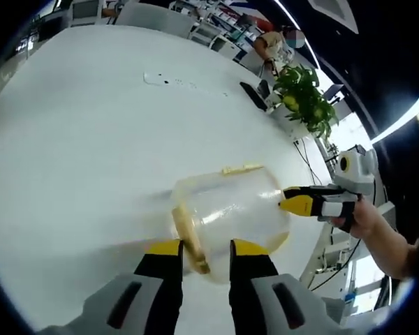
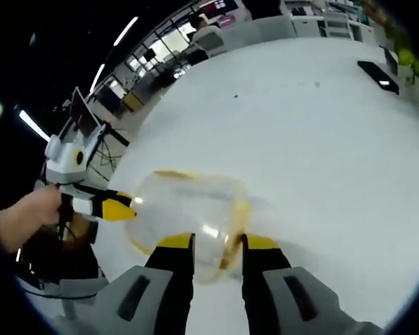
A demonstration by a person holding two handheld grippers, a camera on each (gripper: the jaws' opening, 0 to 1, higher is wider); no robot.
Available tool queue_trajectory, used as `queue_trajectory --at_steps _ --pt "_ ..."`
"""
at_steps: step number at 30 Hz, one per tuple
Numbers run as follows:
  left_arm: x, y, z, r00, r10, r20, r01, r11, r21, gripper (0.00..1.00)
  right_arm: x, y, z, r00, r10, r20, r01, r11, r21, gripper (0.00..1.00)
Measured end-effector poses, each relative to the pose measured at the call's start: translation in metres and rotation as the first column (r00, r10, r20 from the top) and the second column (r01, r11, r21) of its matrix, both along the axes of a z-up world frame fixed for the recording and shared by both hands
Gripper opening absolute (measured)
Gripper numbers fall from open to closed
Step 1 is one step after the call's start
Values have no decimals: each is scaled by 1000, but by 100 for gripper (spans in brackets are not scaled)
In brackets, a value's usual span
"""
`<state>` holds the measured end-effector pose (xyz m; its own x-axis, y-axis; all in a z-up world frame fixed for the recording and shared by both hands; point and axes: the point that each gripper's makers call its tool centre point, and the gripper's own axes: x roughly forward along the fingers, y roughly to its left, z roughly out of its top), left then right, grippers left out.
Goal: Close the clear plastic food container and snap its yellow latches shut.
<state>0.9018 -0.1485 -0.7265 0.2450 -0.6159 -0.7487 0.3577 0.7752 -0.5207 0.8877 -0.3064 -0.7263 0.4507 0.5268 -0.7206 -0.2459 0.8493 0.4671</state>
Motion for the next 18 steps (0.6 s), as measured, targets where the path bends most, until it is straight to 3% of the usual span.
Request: queue_trajectory --at_steps 15,18 --pt "-40 1 -1 1000 -17 -9 17 1000 -14 17 -50 13 5 1000 -8 -9 8 1000 -3 22" --pt "-47 1 -1 1000 -20 -9 20 1000 -15 17 -52 13 5 1000 -4 -15 4 1000 -5 22"
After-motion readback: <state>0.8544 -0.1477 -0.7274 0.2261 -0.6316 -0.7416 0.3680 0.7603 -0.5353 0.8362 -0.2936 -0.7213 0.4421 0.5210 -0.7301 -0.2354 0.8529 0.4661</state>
